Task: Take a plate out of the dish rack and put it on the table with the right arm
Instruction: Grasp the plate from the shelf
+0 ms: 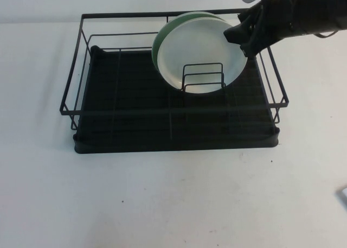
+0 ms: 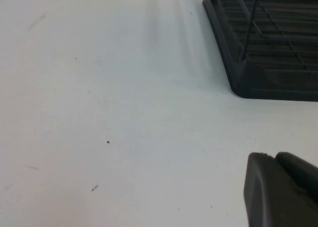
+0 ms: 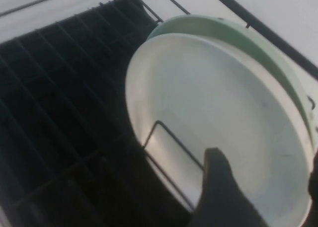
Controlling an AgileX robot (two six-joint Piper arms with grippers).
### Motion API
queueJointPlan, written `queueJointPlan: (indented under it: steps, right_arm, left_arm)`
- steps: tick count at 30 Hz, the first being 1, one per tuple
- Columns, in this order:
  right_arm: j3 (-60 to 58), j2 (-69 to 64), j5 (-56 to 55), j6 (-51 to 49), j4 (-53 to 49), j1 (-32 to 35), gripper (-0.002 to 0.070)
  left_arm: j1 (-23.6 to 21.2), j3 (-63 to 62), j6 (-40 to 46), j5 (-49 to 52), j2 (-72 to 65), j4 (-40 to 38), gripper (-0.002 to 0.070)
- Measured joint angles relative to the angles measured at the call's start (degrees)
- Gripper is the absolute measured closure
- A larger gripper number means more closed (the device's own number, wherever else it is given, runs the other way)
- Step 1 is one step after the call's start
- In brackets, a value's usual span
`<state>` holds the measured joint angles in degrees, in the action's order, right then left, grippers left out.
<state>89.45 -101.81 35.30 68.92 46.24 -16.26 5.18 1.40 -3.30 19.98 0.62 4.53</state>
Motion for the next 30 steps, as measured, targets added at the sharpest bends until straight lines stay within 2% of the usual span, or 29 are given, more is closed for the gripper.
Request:
queueJointPlan:
  steps: [8, 19, 30]
  right_arm:
    - [5.77, -6.05, -3.17, 7.31, -0.15, 0.00, 0.0327]
    - [11.93, -12.93, -4.00, 8.26, -0.15, 0.00, 0.0327]
    - [12.73, -15.64, -5.35, 9.70, -0.15, 0.00, 0.0330]
  left_arm:
    - [0.00, 0.00, 0.00, 0.00, 0.00, 0.00, 0.0679]
    - [0.00, 0.00, 0.00, 0.00, 0.00, 0.00, 0.0679]
    - [0.00, 0.00, 0.00, 0.00, 0.00, 0.00, 0.0679]
